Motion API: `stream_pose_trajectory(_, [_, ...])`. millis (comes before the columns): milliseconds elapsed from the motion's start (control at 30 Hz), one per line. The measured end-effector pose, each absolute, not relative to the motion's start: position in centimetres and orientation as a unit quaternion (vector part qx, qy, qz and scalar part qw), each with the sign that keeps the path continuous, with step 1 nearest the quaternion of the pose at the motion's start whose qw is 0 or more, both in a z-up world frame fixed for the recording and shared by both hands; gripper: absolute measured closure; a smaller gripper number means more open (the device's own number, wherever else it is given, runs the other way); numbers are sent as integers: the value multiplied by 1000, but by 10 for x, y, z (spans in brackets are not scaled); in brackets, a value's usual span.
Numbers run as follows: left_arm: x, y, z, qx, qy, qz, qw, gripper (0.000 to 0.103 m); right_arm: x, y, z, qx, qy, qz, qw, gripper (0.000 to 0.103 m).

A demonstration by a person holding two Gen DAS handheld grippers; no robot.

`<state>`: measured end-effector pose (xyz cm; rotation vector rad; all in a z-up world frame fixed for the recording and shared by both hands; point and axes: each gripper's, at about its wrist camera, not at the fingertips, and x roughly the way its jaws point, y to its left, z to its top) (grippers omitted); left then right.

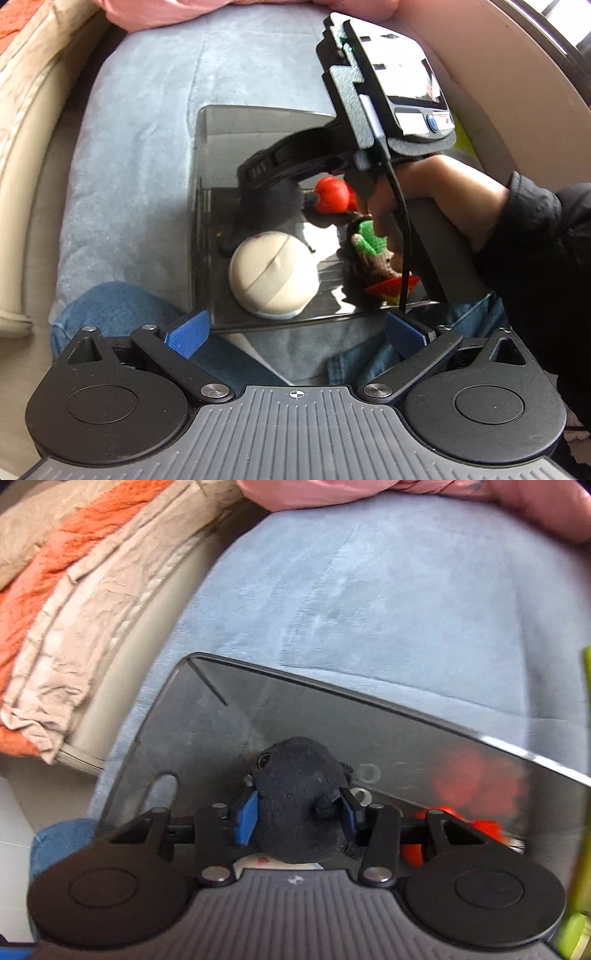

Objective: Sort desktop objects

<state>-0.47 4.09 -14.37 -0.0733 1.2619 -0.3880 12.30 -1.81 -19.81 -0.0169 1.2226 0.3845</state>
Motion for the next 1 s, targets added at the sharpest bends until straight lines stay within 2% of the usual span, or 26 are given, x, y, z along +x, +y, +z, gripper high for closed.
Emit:
stream_pose_trajectory(100, [14, 44, -148, -74, 609, -216, 760, 0, 131, -24, -209, -17, 581, 160, 798, 49])
stream_pose_trajectory(200, [41, 44, -155, -103, 646, -237, 718, 0, 134, -47, -207, 24, 570, 161, 805, 49])
stream_pose_trajectory(300, [66, 18, -164, -19, 674, -211, 707, 0, 117, -87, -176, 57, 516, 168, 838, 43])
stream_pose_trajectory(367, [82, -2, -180, 21, 694, -207, 690, 0, 92, -120, -152, 74, 458, 158, 872, 33])
stream_pose_trajectory(467, [104, -24, -219, 50, 728, -198, 655, 0, 37, -181, -129, 144, 375, 138, 905, 23])
stream_pose_trajectory(667, [108, -76, -258, 184, 712, -207, 645, 0, -54, -288, -142, 354, 306, 152, 871, 15])
stream_pose_trajectory(900, [111, -98, -318, 248, 752, -125, 598, 0, -64, -315, -154, 407, 293, 143, 853, 14])
stream_pose_trajectory(1000, [111, -94, -323, 243, 749, -118, 606, 0, -65, -314, -158, 411, 300, 147, 848, 14])
